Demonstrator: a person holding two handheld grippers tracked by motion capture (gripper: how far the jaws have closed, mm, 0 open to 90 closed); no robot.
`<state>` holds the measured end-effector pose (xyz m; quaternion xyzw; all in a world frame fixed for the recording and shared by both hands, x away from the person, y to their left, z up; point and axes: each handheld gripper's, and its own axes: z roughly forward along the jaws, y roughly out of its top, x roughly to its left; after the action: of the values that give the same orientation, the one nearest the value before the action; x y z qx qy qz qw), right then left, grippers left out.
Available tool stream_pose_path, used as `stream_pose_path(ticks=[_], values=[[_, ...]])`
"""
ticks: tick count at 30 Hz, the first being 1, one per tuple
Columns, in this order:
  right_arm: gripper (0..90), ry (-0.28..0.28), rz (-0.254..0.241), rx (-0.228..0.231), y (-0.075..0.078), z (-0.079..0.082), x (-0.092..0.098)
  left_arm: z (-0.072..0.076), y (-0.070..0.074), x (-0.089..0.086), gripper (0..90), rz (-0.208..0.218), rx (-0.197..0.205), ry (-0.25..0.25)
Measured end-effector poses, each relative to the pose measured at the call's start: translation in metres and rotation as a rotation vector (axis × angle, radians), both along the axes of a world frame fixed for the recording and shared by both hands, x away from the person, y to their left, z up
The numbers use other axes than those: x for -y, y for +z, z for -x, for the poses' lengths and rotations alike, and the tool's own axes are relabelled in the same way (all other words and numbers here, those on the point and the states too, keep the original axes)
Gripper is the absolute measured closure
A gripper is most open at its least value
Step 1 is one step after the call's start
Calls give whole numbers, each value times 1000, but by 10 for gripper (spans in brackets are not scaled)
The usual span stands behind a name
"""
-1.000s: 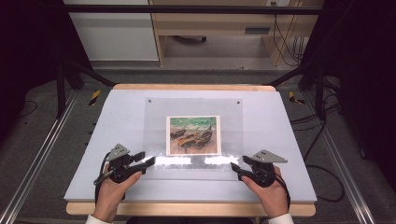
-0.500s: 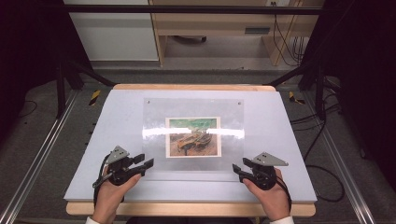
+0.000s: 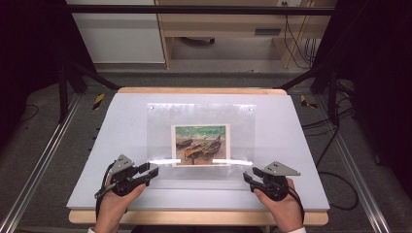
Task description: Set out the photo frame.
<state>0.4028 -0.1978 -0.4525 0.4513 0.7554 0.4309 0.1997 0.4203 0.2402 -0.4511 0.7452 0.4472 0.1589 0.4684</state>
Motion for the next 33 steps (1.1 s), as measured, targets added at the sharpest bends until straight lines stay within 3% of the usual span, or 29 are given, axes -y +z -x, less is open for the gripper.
stream_pose_path(ticks=[24,33], values=[[671,2,24,-14,-2,8,3,7,0,-2,617,-33,-19,-16],[687,3,22,-18,-3,10,4,10,0,0,620,-63,-15,-11]])
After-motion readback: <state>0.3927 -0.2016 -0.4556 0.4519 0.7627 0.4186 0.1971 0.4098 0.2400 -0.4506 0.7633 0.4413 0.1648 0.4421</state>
